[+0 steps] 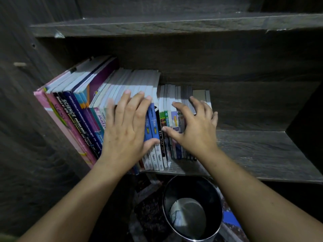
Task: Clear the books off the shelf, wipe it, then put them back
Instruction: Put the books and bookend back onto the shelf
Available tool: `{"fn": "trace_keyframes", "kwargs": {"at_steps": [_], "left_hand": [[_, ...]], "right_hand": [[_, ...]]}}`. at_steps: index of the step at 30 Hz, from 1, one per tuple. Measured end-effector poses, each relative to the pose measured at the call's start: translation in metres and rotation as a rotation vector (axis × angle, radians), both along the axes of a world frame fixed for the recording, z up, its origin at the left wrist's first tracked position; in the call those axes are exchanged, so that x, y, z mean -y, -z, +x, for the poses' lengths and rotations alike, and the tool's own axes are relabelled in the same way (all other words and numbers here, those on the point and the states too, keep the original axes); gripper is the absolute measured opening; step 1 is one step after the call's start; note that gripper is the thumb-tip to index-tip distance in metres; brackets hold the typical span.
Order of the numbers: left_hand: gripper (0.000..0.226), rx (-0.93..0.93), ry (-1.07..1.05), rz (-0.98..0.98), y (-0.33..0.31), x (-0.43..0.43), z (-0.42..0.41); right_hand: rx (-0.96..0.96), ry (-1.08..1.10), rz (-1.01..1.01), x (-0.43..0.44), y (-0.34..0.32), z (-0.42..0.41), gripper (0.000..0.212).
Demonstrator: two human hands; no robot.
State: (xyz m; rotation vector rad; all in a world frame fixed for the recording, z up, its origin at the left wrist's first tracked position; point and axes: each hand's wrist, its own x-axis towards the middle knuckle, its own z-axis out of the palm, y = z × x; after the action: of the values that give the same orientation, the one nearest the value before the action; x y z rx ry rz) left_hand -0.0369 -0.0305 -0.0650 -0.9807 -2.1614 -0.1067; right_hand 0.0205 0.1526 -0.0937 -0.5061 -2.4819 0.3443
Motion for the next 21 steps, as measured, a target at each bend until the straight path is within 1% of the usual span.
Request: {"fn": "trace_keyframes", "kwargs": {"at_steps": [3, 6, 8, 10, 12, 13, 16, 18, 21], "left_hand": [[0.125, 0.039, -0.149, 0.05, -0.002, 0.003, 0.002], [0.132, 0.091, -0.199, 0.073, -0.003, 0.009, -0.003], [0.129, 0.104, -0.203, 0.075, -0.003, 0.012, -0.007], [0.123, 0.093, -0.19, 0.083, -0.002, 0.015, -0.009], [0.121, 0.084, -0.2, 0.105, -0.001, 0.017, -0.01], [0.122, 0.085, -0.215, 0.119, 0.0, 0.019, -0.011], [0.123, 0.093, -0.223, 0.088, 0.0, 0.025, -0.013], [0.123, 0.099, -0.203, 0.047, -0.001, 0.029, -0.013], [0.12, 0.091, -0.176, 0.039, -0.006, 0.035, -0.012]], "right_hand": [[-0.012, 0.036, -0.016, 0.003, -0.001, -0.002, 0.07], [-0.004, 0.055, -0.025, 0.005, -0.002, -0.005, 0.069], [-0.003, 0.052, -0.038, 0.007, -0.002, -0.004, 0.066], [-0.07, 0.025, -0.055, 0.008, -0.003, -0.002, 0.062], [-0.166, -0.05, -0.022, 0.01, -0.008, 0.0, 0.064], [-0.196, -0.121, 0.014, 0.011, -0.012, 0.0, 0.067], [-0.188, -0.381, 0.078, 0.018, -0.028, 0.0, 0.074], [-0.145, -0.489, 0.01, 0.025, -0.034, -0.002, 0.074], [-0.105, -0.512, -0.102, 0.032, -0.033, -0.006, 0.062]]}}
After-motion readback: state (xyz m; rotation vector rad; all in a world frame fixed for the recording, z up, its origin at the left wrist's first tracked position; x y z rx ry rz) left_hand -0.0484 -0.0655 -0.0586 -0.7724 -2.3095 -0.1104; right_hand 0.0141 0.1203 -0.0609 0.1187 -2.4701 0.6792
